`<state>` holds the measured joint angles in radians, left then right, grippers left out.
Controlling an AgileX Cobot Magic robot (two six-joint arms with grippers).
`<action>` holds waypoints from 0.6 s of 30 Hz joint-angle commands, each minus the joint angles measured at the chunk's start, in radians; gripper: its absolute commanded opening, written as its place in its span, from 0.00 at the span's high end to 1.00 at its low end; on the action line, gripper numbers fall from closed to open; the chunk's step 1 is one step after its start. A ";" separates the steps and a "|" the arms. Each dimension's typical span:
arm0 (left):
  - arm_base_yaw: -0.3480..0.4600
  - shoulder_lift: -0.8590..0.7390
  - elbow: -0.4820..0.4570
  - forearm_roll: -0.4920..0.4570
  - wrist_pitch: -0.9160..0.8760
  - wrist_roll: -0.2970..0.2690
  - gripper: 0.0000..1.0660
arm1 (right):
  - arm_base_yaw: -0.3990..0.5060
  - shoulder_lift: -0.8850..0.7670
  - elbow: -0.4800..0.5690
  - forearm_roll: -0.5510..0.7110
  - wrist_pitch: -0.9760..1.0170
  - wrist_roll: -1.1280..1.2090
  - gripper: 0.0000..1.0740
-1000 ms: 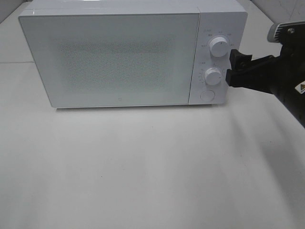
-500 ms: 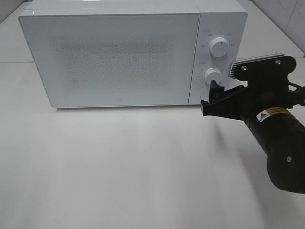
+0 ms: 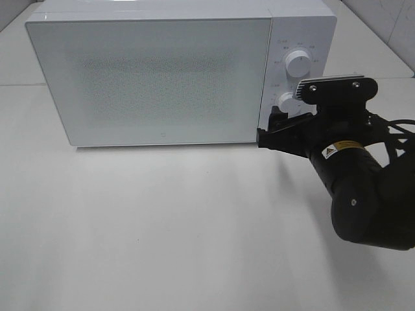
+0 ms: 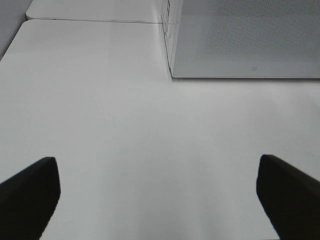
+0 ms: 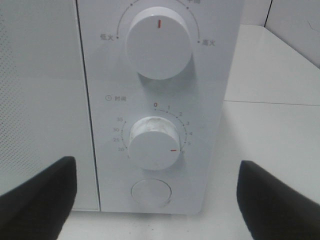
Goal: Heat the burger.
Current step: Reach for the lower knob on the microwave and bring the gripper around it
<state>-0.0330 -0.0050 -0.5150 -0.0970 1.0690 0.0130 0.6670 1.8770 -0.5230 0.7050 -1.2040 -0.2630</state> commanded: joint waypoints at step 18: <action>0.004 -0.011 0.001 0.002 -0.002 -0.005 0.06 | -0.054 0.122 -0.147 -0.044 -0.036 0.007 0.27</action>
<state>-0.0330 -0.0050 -0.5150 -0.0970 1.0690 0.0130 0.6170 1.9940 -0.6550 0.6750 -1.2050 -0.2620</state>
